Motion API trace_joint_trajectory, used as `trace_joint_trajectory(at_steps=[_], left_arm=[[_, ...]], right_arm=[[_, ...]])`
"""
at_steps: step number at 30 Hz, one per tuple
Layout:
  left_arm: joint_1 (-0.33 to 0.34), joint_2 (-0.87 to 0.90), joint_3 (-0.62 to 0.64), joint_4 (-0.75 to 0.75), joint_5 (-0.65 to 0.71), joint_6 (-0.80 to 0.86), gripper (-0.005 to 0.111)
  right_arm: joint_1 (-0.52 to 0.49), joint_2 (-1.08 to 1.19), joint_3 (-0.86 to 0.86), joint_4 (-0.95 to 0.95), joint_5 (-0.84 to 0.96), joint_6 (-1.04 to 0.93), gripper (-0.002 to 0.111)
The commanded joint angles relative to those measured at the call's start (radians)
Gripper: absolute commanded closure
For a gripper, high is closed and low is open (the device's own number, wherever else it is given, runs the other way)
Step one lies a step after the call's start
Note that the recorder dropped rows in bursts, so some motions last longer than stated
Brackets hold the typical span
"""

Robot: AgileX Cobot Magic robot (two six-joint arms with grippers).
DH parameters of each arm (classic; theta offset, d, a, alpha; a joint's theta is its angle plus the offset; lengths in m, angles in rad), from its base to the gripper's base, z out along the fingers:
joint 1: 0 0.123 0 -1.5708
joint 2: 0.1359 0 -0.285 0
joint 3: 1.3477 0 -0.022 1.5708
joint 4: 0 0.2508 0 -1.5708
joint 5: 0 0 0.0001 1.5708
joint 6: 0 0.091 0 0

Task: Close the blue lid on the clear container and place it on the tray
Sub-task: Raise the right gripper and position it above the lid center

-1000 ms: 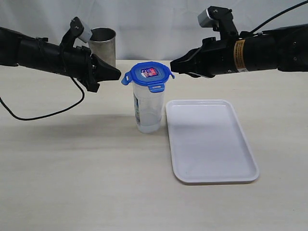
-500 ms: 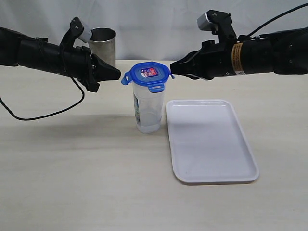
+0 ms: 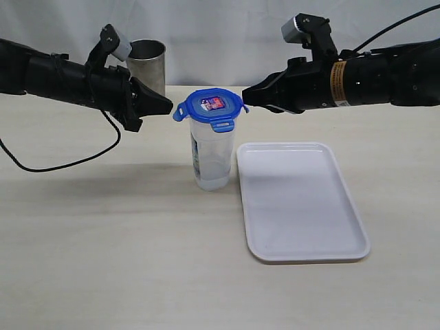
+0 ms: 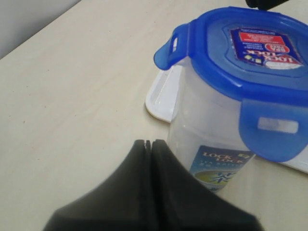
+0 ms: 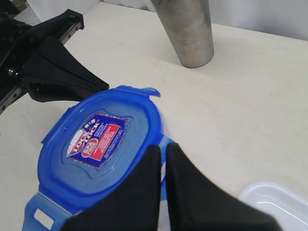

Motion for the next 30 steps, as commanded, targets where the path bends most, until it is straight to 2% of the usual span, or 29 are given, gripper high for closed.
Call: trace_joint_trajectory(at_steps=[1, 14, 19, 30], left_arm=[[-0.002, -0.008, -0.002, -0.005, 0.013, -0.003, 0.107], [-0.002, -0.008, -0.002, -0.005, 0.013, -0.003, 0.107], [-0.002, -0.008, -0.002, -0.008, 0.015, -0.003, 0.107], [-0.002, -0.008, -0.002, -0.008, 0.015, -0.003, 0.107]], right_arm=[[0.001, -0.001, -0.007, 0.004, -0.012, -0.009, 0.104], [0.001, 0.003, -0.007, 0.001, -0.027, -0.011, 0.104], [0.001, 0.006, -0.007, 0.001, 0.052, -0.024, 0.104], [0.001, 0.005, -0.007, 0.008, -0.022, -0.024, 0.104]])
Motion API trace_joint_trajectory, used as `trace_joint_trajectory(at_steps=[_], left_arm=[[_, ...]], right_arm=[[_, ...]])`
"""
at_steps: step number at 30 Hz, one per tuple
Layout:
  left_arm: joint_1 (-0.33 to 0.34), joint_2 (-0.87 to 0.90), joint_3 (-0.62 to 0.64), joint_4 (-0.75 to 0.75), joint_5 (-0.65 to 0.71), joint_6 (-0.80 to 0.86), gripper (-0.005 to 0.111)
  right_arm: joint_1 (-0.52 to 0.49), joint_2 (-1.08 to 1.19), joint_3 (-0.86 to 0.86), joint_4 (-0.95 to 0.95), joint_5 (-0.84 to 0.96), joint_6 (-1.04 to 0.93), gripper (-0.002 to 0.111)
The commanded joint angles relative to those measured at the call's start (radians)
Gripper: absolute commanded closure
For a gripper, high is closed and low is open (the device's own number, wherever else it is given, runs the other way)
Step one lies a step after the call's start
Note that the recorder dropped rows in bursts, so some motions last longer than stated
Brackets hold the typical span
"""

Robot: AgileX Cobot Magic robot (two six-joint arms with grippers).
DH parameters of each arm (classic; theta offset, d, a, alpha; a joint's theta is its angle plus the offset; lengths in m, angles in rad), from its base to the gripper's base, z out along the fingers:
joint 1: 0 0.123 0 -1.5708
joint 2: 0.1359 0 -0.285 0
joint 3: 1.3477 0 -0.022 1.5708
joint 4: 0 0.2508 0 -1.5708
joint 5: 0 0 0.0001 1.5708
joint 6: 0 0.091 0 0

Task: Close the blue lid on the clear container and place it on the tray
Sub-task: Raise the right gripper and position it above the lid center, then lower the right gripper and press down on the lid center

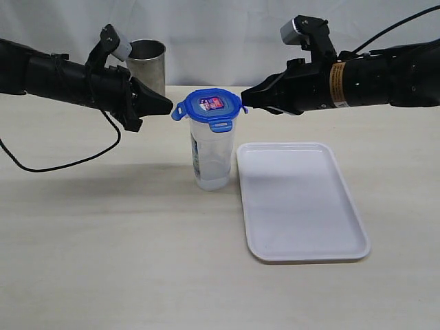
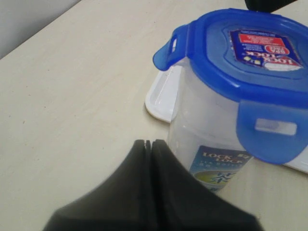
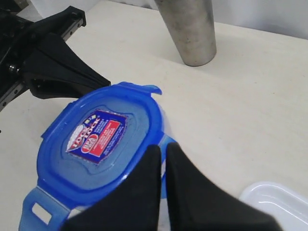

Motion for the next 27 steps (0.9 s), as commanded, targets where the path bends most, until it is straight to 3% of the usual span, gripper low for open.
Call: trace_joint_trajectory(at_steps=[1, 15, 23, 27], left_arm=[[-0.002, -0.008, -0.002, -0.008, 0.015, -0.003, 0.107], [-0.002, -0.008, -0.002, -0.011, 0.017, -0.001, 0.107], [-0.002, -0.018, -0.002, -0.027, -0.012, 0.033, 0.107], [-0.002, -0.02, -0.002, -0.025, -0.01, 0.031, 0.107]], right_arm=[[0.001, 0.001, -0.007, 0.007, -0.019, -0.012, 0.104], [0.001, -0.032, -0.007, -0.003, -0.011, -0.04, 0.104], [0.003, -0.067, -0.007, 0.04, -0.196, -0.067, 0.104], [0.057, -0.065, -0.007, 0.052, -0.121, -0.079, 0.104]])
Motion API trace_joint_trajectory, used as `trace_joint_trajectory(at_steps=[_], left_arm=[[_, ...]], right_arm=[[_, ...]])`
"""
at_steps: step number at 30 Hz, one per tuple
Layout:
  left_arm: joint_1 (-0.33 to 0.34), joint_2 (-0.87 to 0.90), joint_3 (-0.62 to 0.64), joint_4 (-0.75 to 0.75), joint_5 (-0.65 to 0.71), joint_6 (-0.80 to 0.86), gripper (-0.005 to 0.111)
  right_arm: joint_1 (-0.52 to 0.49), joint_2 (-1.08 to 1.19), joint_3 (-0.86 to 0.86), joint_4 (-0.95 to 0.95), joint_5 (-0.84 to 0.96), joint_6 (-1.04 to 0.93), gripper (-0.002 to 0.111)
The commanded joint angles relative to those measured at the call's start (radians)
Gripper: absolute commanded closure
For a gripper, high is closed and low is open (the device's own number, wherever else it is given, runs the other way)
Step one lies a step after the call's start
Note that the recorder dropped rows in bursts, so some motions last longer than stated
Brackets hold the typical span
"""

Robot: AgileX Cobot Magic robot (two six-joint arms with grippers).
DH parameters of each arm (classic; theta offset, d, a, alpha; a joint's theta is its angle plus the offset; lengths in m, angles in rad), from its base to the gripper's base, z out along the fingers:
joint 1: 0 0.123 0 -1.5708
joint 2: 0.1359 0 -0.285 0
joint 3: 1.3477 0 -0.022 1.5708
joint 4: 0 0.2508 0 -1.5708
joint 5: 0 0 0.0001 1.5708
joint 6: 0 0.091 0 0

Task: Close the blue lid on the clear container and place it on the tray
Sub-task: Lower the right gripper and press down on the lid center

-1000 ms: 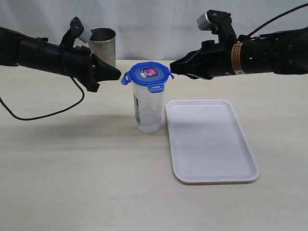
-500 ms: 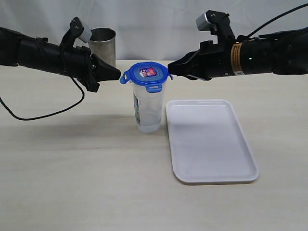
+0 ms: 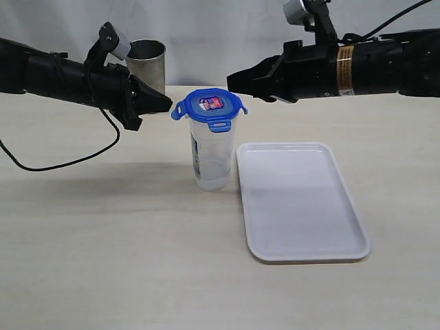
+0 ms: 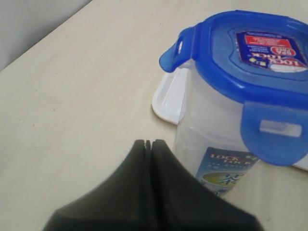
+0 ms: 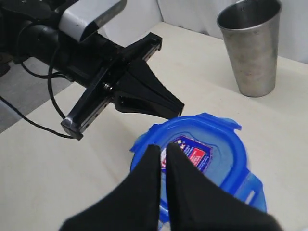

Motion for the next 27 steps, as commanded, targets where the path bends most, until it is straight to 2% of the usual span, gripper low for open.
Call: trace_joint_trajectory(at_steps=[1, 6, 15, 27], left_arm=[[-0.002, -0.016, -0.002, -0.015, 0.006, 0.004, 0.107], [-0.002, -0.016, -0.002, 0.001, 0.052, 0.001, 0.107], [-0.002, -0.016, -0.002, 0.006, 0.117, 0.005, 0.107], [-0.002, -0.025, -0.002, 0.047, 0.14, -0.01, 0.107]], right_arm=[[0.071, 0.0, -0.007, 0.019, 0.1, -0.026, 0.104], [0.155, 0.008, -0.007, 0.007, 0.288, -0.033, 0.104], [0.164, 0.01, -0.007, -0.041, 0.364, -0.01, 0.104], [0.164, 0.01, -0.007, -0.044, 0.362, -0.01, 0.104]])
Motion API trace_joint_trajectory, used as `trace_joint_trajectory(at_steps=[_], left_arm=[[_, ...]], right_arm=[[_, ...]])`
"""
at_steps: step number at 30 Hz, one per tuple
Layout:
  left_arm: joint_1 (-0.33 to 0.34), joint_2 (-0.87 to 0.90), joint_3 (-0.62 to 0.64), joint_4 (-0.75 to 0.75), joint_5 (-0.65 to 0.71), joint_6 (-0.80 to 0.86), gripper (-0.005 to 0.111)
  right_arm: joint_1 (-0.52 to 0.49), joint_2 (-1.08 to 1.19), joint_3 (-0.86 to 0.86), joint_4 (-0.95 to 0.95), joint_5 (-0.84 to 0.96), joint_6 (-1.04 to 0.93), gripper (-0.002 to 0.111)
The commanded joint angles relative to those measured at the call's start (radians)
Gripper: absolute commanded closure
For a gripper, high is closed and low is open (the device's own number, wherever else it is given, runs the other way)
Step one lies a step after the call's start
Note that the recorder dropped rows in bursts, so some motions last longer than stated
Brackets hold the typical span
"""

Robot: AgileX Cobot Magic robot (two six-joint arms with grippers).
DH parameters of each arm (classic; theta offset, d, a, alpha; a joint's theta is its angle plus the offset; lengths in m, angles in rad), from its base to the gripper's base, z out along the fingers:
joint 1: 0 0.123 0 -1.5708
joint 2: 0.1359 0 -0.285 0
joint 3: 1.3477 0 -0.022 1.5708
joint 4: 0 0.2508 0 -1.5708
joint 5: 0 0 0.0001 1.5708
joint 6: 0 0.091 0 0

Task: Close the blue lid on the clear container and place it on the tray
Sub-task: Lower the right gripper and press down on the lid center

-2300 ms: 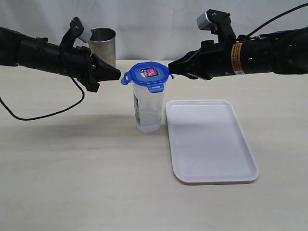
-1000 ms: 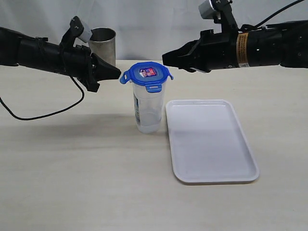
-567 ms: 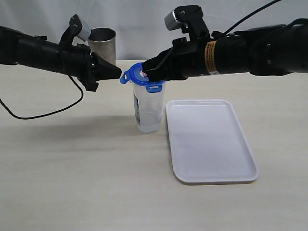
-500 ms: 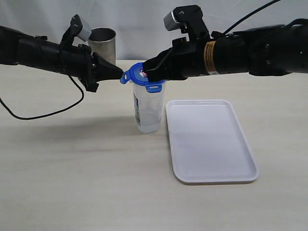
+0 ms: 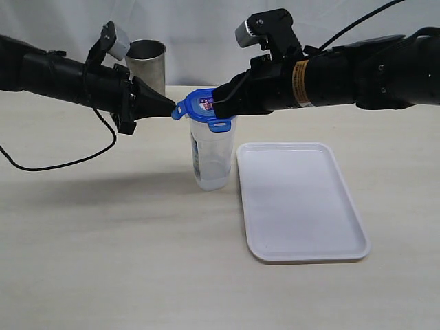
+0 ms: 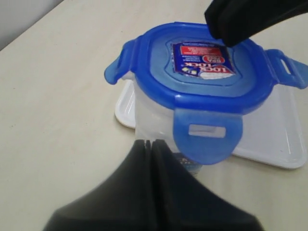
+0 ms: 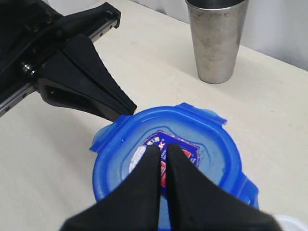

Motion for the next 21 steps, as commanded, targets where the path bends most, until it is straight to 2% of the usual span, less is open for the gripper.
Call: trace_joint_trajectory(at_steps=[1, 11, 17, 21], left_arm=[[-0.002, -0.011, -0.002, 0.009, 0.023, -0.012, 0.107], [-0.002, -0.011, -0.001, 0.042, 0.034, -0.045, 0.107], [-0.002, -0.029, -0.001, 0.044, -0.078, -0.087, 0.107], [-0.002, -0.047, -0.001, 0.044, -0.092, -0.094, 0.107]], right_arm=[[0.001, 0.003, -0.007, -0.009, 0.004, 0.005, 0.104], [0.001, 0.003, -0.007, -0.009, 0.004, 0.005, 0.104], [0.001, 0.003, -0.005, -0.009, 0.005, 0.005, 0.104], [0.001, 0.003, -0.005, -0.009, 0.005, 0.005, 0.104]])
